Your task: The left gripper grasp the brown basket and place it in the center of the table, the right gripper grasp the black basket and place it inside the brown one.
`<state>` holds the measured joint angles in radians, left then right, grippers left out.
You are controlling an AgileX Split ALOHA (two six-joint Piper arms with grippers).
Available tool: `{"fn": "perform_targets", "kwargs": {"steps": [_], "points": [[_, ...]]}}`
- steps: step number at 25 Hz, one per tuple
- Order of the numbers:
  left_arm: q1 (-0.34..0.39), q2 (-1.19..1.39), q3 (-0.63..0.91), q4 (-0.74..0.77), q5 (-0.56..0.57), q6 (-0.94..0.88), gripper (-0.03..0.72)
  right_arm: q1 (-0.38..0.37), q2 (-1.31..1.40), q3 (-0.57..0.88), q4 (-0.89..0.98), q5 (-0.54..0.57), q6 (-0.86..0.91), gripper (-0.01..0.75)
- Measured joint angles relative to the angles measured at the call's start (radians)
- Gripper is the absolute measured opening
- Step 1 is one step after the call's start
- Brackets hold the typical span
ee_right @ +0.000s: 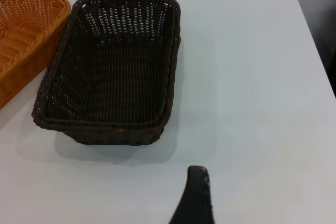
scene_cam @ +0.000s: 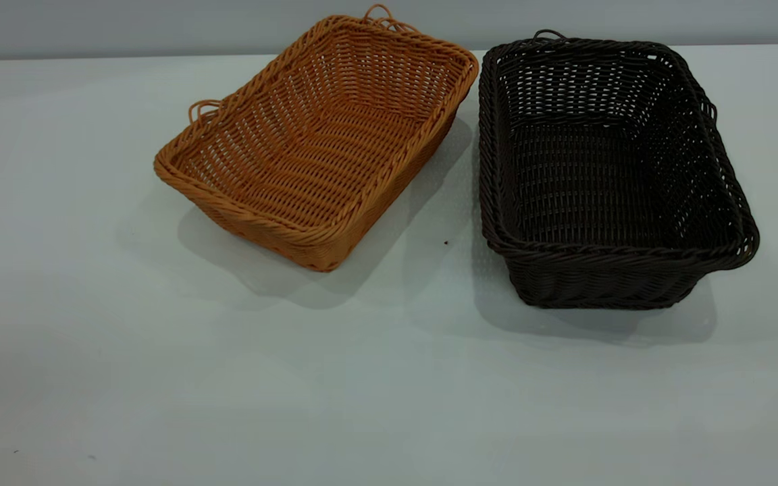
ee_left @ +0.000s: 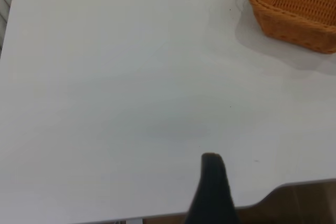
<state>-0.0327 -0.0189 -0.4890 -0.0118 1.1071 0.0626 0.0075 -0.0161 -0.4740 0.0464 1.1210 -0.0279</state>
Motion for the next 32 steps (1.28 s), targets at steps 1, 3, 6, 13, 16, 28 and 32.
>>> {"fn": "perform_targets", "kwargs": {"steps": [1, 3, 6, 13, 16, 28, 32], "points": [[0.0, 0.0, 0.0, 0.0, 0.0, 0.0, 0.519, 0.0, 0.0, 0.0, 0.0, 0.0, 0.0, 0.584], [0.0, 0.0, 0.0, 0.0, 0.0, 0.0, 0.519, 0.0, 0.0, 0.0, 0.0, 0.0, 0.0, 0.584], [0.0, 0.001, -0.001, 0.0, -0.003, -0.023, 0.519, 0.0, 0.0, 0.0, 0.0, 0.0, 0.0, 0.584], [0.0, 0.233, -0.104, -0.004, -0.117, -0.091, 0.519, 0.0, 0.0, 0.0, 0.0, -0.001, 0.0, 0.584], [0.0, 0.421, -0.13, -0.004, -0.226, -0.091, 0.519, 0.0, 0.0, 0.0, 0.006, -0.001, 0.01, 0.584], [-0.003, 1.132, -0.325, -0.048, -0.61, 0.009, 0.554, 0.0, 0.035, 0.0, 0.03, -0.001, 0.05, 0.584], [-0.051, 1.337, -0.42, -0.079, -0.729, 0.067, 0.576, 0.0, 0.119, -0.006, 0.03, -0.005, 0.051, 0.584]]}}
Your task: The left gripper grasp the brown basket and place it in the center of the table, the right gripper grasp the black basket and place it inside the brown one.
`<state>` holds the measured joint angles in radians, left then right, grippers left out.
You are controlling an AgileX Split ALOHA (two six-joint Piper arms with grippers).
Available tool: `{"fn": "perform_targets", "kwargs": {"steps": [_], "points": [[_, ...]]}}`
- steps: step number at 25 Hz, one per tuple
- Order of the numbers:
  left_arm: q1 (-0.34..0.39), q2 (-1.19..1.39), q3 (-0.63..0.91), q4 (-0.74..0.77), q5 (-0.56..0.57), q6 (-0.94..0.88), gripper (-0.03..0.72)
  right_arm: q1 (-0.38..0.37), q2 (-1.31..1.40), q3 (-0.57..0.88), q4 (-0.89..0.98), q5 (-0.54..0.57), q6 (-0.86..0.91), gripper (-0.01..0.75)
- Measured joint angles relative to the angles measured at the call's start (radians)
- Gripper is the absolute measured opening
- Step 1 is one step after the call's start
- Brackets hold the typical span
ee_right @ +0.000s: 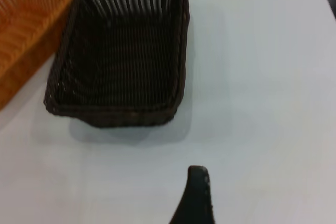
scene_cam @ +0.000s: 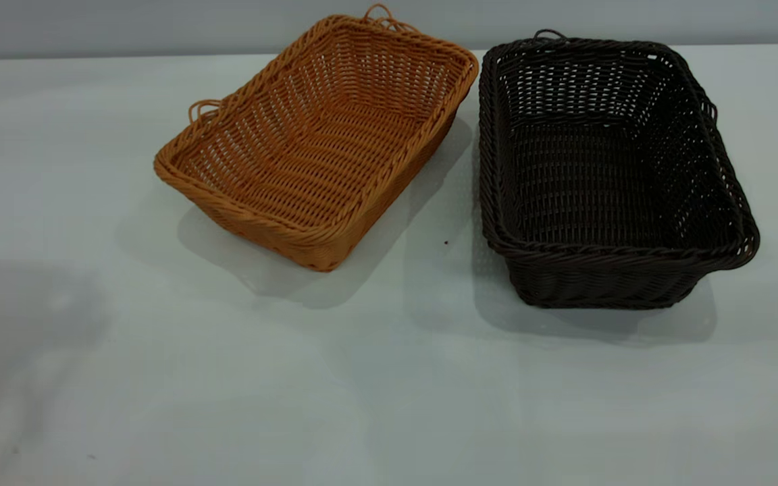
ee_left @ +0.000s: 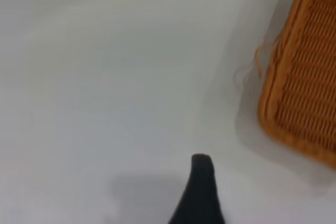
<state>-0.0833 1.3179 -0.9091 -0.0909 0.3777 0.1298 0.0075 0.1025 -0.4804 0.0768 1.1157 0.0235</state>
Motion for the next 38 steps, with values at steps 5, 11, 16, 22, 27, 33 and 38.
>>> {"fn": "perform_targets", "kwargs": {"steps": [5, 11, 16, 22, 27, 33, 38], "points": [[-0.102, 0.278, -0.151, -0.012, -0.072, 0.06, 0.582, 0.0, 0.123, -0.052, 0.0, -0.02, 0.001, 0.584], [-0.149, 0.56, -0.335, -0.003, -0.118, 0.093, 0.582, 0.0, 0.232, -0.068, 0.003, -0.036, 0.001, 0.584], [-0.186, 0.734, -0.476, -0.003, -0.135, 0.113, 0.582, 0.0, 0.305, -0.072, 0.045, -0.066, 0.001, 0.584], [-0.191, 0.906, -0.612, -0.003, -0.15, 0.117, 0.582, 0.0, 0.451, -0.072, 0.088, -0.146, 0.001, 0.584], [-0.202, 1.013, -0.697, -0.003, -0.157, 0.117, 0.582, 0.0, 0.64, -0.072, 0.134, -0.25, 0.001, 0.584], [-0.21, 1.118, -0.764, -0.003, -0.162, 0.117, 0.567, 0.0, 0.865, -0.072, 0.241, -0.379, -0.023, 0.584], [-0.21, 1.167, -0.779, -0.003, -0.176, 0.117, 0.411, 0.0, 1.033, -0.072, 0.406, -0.462, -0.099, 0.584]]}}
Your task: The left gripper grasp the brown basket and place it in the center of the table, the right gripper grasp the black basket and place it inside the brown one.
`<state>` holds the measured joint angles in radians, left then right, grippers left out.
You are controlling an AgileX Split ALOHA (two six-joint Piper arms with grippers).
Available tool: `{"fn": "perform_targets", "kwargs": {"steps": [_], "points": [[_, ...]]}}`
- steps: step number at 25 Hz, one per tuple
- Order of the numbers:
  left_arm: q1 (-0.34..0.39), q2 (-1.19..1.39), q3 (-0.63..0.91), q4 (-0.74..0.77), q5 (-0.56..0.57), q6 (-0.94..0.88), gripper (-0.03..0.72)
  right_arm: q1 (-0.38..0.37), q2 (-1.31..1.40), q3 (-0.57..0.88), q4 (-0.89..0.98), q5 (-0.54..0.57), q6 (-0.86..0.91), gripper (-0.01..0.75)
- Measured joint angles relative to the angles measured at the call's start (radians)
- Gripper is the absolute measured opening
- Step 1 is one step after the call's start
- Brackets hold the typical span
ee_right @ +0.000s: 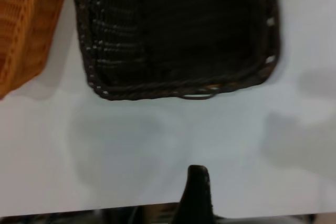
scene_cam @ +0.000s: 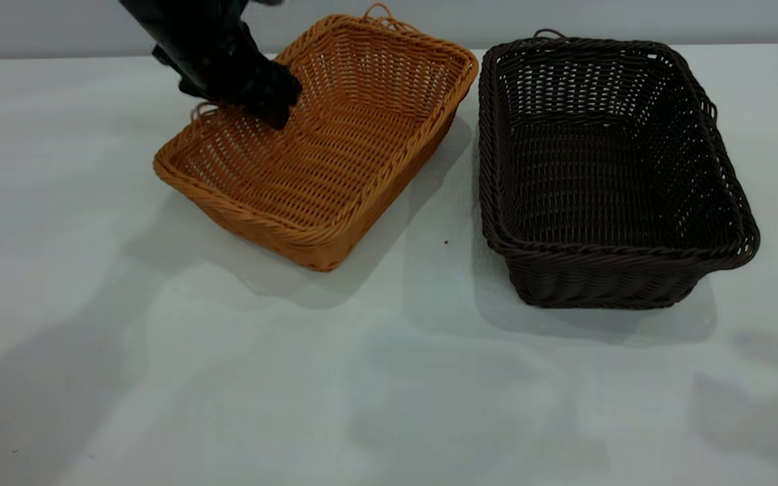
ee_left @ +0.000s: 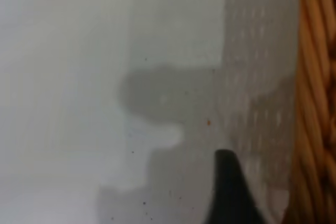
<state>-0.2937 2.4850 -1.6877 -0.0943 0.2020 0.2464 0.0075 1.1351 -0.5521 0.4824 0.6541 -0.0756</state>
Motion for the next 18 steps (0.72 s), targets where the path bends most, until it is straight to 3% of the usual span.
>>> {"fn": "perform_targets", "kwargs": {"steps": [5, 18], "points": [[0.001, 0.002, -0.002, -0.002, -0.006, 0.002, 0.096, 0.0, 0.183, -0.002, 0.262, -0.036, -0.131, 0.584], [0.031, -0.22, -0.002, 0.008, 0.046, 0.007, 0.076, 0.087, 0.688, -0.017, 1.143, -0.068, -0.624, 0.584]]}}
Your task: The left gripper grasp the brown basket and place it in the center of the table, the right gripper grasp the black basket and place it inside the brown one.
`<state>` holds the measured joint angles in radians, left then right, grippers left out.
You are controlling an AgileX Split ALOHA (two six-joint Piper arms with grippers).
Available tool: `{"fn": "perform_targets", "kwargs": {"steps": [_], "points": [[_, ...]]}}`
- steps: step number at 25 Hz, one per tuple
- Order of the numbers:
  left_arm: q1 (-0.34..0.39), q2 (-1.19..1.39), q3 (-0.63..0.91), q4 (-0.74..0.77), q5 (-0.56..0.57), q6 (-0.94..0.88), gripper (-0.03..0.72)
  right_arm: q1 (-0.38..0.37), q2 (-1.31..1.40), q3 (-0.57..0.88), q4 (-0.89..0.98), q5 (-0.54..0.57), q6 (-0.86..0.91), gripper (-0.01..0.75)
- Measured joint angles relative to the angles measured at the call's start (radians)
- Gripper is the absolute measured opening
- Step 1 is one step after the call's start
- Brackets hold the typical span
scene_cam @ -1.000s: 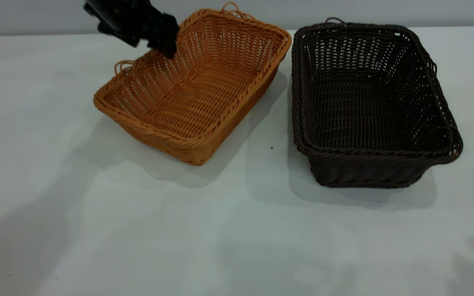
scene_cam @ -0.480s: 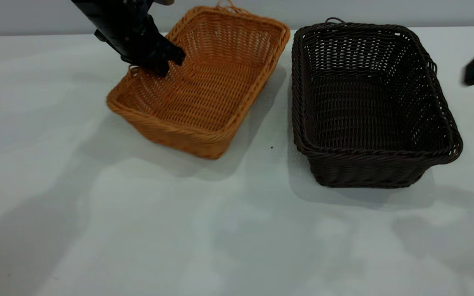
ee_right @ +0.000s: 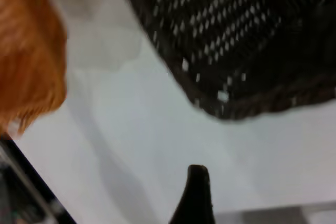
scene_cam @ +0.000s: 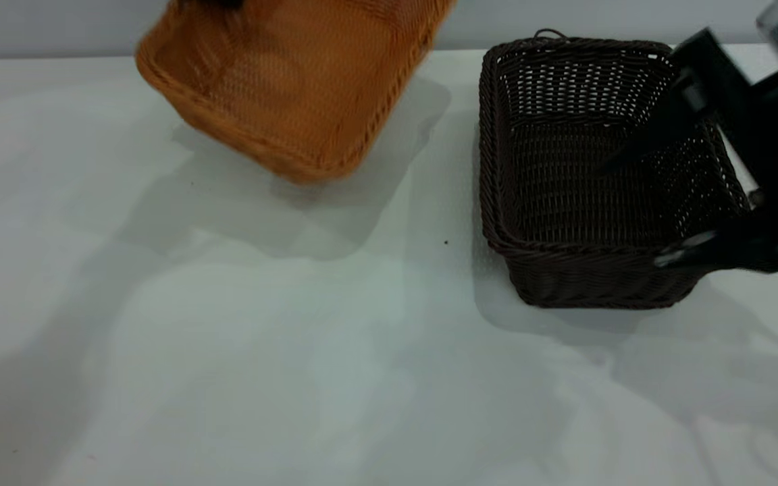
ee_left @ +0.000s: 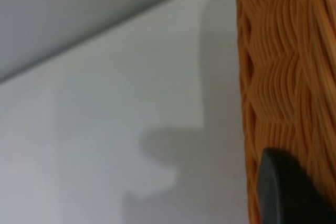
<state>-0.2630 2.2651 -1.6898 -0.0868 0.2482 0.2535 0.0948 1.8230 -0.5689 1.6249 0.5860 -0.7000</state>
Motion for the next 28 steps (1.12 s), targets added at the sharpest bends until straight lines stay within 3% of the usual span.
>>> {"fn": "perform_targets", "kwargs": {"steps": [5, 18, 22, 28], "points": [[0.004, -0.011, 0.0, 0.0, 0.004, 0.001, 0.076, 0.0, 0.12, -0.006, 0.143, 0.002, -0.062, 0.584], [0.004, -0.011, 0.0, 0.001, 0.009, 0.03, 0.076, 0.0, 0.277, -0.114, 0.156, -0.061, -0.034, 0.57], [0.004, -0.011, 0.0, 0.001, 0.021, 0.07, 0.076, 0.0, 0.299, -0.157, 0.155, -0.096, -0.033, 0.466], [0.005, -0.041, 0.0, 0.001, 0.088, 0.145, 0.076, -0.016, 0.312, -0.226, 0.178, -0.166, -0.051, 0.174]]}}
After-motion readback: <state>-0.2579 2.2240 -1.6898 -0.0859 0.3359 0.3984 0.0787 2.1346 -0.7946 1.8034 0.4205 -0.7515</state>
